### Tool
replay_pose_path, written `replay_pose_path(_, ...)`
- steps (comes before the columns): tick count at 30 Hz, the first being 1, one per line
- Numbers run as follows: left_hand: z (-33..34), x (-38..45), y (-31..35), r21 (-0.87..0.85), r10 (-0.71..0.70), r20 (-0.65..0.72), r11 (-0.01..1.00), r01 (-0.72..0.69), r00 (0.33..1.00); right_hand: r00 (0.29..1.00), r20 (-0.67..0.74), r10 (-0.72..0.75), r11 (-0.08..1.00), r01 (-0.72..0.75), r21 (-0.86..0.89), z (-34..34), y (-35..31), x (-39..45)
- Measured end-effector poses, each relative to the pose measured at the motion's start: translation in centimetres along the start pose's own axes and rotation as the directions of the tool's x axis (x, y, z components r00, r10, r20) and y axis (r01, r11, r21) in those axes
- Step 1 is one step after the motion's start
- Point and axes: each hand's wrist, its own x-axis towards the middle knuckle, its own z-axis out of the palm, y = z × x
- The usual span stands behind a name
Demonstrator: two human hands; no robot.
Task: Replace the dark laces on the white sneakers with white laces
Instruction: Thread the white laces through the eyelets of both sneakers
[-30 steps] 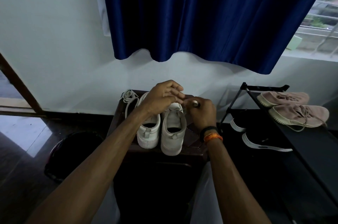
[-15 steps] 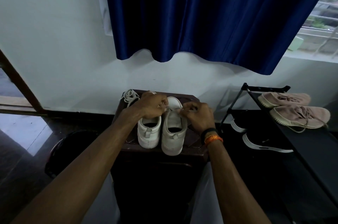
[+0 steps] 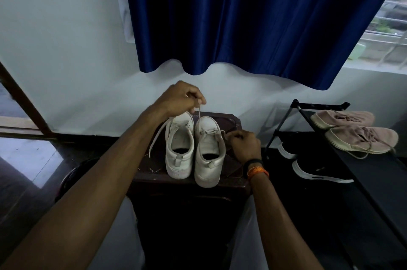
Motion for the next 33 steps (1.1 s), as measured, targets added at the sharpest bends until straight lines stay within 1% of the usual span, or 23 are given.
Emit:
replay_pose_path(3,-0.6,-0.1,1.9,-0.211,0.017,0.016,0.977,-0.013,1.000,0.996,0.088,0.028,0.988,-0.014,-0.151,0.1,0.1,0.2)
replay_pose_path(5,-0.8,-0.2,3.0,-0.359,0.022,0.094,0.933,0.013,0.995,0.988,0.140,0.063,0.963,-0.023,-0.267,-0.1,-0.2,0.0)
replay_pose_path(6,-0.9,-0.3,3.6,-0.426,0.019,0.136,0.904,0.041,0.991,0.992,0.114,0.061,0.949,-0.022,-0.313,-0.4,-0.5,-0.1)
replay_pose_path(7,-0.9,-0.3,4.0,-0.492,0.014,0.170,0.867,0.073,0.985,0.999,0.035,0.003,0.944,0.009,-0.330,-0.7,-0.7,-0.3)
replay_pose_path(8,-0.9,-0.2,4.5,-0.559,0.008,0.194,0.823,0.104,0.981,0.993,-0.069,-0.095,0.948,0.069,-0.311,-0.9,-1.0,-0.5)
replay_pose_path(9,-0.8,-0.2,5.0,-0.622,0.005,0.214,0.772,0.132,0.977,0.965,-0.166,-0.204,0.951,0.156,-0.267,-1.2,-1.5,-0.8)
replay_pose_path(10,-0.6,-0.1,5.4,-0.671,0.006,0.233,0.725,0.156,0.972,0.935,-0.225,-0.275,0.956,0.240,-0.172,-1.4,-2.2,-1.2)
replay_pose_path(11,-0.4,0.0,5.8,-0.703,0.010,0.256,0.688,0.179,0.966,0.941,-0.211,-0.266,0.961,0.275,0.015,-1.7,-3.2,-1.5)
replay_pose_path(12,-0.1,-0.1,6.2,-0.717,0.012,0.283,0.667,0.203,0.959,0.966,-0.127,-0.227,0.934,0.253,0.253,-1.8,-4.4,-2.0)
replay_pose_path(13,0.3,-0.1,6.5,-0.717,0.013,0.310,0.660,0.225,0.951,0.982,0.004,-0.191,0.874,0.168,0.457,-1.9,-5.4,-2.4)
replay_pose_path(14,0.8,-0.1,6.9,-0.709,0.011,0.331,0.663,0.241,0.943,0.975,0.134,-0.175,0.802,0.062,0.594,-1.9,-6.2,-2.6)
replay_pose_path(15,1.3,-0.1,7.1,-0.701,0.007,0.344,0.667,0.253,0.939,0.955,0.238,-0.178,0.737,-0.031,0.675,-1.9,-6.9,-2.7)
replay_pose_path(16,1.8,-0.1,7.2,-0.696,0.000,0.348,0.670,0.258,0.938,0.934,0.305,-0.188,0.674,-0.103,0.731,-1.9,-7.2,-2.5)
replay_pose_path(18,2.3,0.0,7.2,-0.698,-0.014,0.326,0.671,0.250,0.945,0.912,0.358,-0.201,0.565,-0.191,0.803,-1.8,-7.2,-2.4)
replay_pose_path(19,2.4,0.2,7.1,-0.702,-0.023,0.307,0.670,0.242,0.952,0.910,0.362,-0.203,0.535,-0.207,0.819,-1.8,-7.1,-2.3)
replay_pose_path(21,2.3,0.5,6.7,-0.707,-0.051,0.246,0.674,0.215,0.968,0.919,0.350,-0.181,0.522,-0.212,0.826,-2.2,-6.7,-2.4)
replay_pose_path(25,1.7,1.0,5.2,-0.724,-0.144,0.055,0.676,0.138,0.988,0.929,0.333,-0.161,0.511,-0.210,0.833,-3.6,-5.1,-2.4)
replay_pose_path(28,1.8,1.1,4.5,-0.734,-0.179,-0.023,0.671,0.105,0.983,0.899,0.390,-0.197,0.519,-0.242,0.820,-3.9,-4.8,-2.4)
replay_pose_path(31,2.1,1.1,4.3,-0.760,-0.221,-0.074,0.644,0.088,0.972,0.849,0.475,-0.231,0.449,-0.340,0.826,-3.6,-5.0,-2.5)
replay_pose_path(33,2.1,1.1,4.0,-0.771,-0.247,-0.108,0.633,0.076,0.963,0.831,0.492,-0.260,0.395,-0.373,0.840,-3.4,-5.0,-2.6)
